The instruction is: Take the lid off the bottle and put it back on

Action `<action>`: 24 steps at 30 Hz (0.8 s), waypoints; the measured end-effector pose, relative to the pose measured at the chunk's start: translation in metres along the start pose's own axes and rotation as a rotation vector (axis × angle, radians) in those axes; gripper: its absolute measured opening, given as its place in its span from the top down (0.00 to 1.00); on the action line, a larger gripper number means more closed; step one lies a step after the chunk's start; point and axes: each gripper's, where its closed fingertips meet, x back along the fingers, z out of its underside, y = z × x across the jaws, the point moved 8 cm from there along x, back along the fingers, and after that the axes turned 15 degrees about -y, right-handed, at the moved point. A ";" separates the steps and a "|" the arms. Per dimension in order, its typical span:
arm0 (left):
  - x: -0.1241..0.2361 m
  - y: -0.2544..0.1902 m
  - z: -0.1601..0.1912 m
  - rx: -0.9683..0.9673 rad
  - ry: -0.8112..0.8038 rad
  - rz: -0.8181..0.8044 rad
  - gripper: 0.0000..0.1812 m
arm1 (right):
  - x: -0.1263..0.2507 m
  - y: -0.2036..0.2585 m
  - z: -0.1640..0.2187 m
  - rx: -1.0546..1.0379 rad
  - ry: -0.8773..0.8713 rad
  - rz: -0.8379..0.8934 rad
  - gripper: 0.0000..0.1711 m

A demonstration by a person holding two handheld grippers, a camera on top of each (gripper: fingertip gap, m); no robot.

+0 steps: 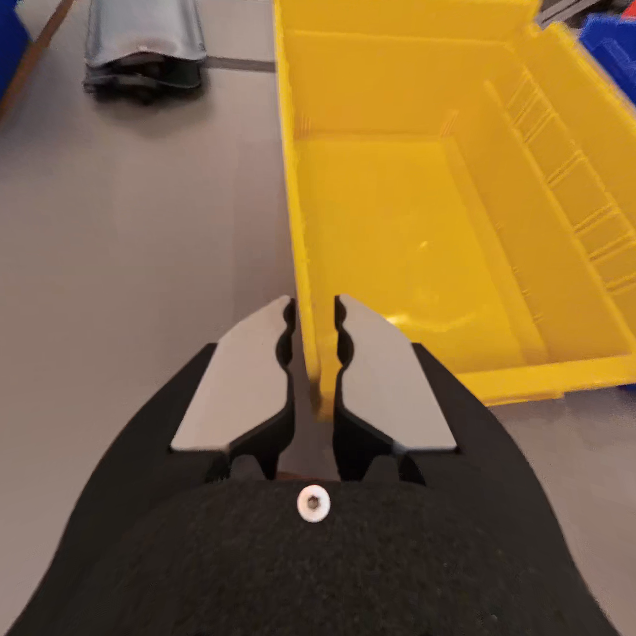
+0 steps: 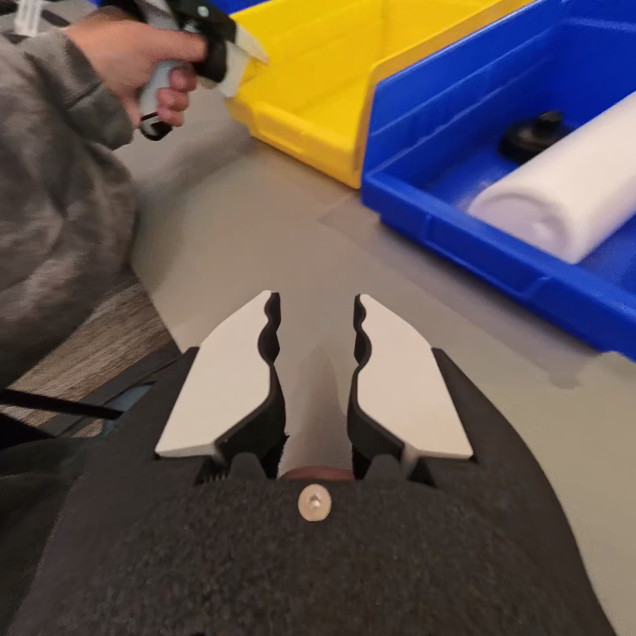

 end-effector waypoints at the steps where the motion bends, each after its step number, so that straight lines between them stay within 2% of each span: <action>1: 0.000 -0.001 0.000 0.023 -0.009 -0.004 0.93 | -0.003 0.006 0.002 -0.012 0.011 -0.018 0.76; 2: 0.003 -0.001 0.001 0.030 -0.017 -0.014 0.97 | -0.007 0.010 0.003 -0.009 0.021 -0.028 0.75; 4: 0.014 -0.004 0.005 0.023 -0.018 -0.015 0.97 | -0.016 0.016 0.001 0.028 0.035 -0.018 0.73; 7: 0.041 -0.010 0.015 0.034 -0.014 -0.064 0.97 | -0.036 0.021 -0.006 0.105 0.060 0.040 0.62; 9: 0.064 -0.017 0.024 0.026 -0.010 -0.086 0.97 | -0.052 0.019 -0.013 0.147 0.045 0.137 0.55; 16: 0.141 -0.040 0.054 0.045 -0.020 -0.079 0.97 | -0.096 0.031 -0.027 0.079 0.016 0.253 0.59; 18: 0.158 -0.049 0.061 0.036 -0.031 -0.050 0.95 | -0.101 0.038 -0.026 0.022 0.045 0.209 0.53; 20: 0.173 -0.053 0.066 0.001 -0.029 -0.105 0.96 | -0.097 0.042 -0.029 -0.057 0.056 0.209 0.72; 21: 0.177 -0.053 0.067 -0.008 -0.026 -0.116 0.96 | -0.092 0.039 -0.032 -0.053 0.036 0.264 0.88; 22: 0.180 -0.054 0.068 0.005 -0.032 -0.107 0.95 | -0.091 0.038 -0.033 -0.031 0.031 0.268 0.93; 24: 0.185 -0.057 0.069 0.036 -0.052 -0.123 0.96 | -0.088 0.039 -0.033 -0.014 0.044 0.264 0.93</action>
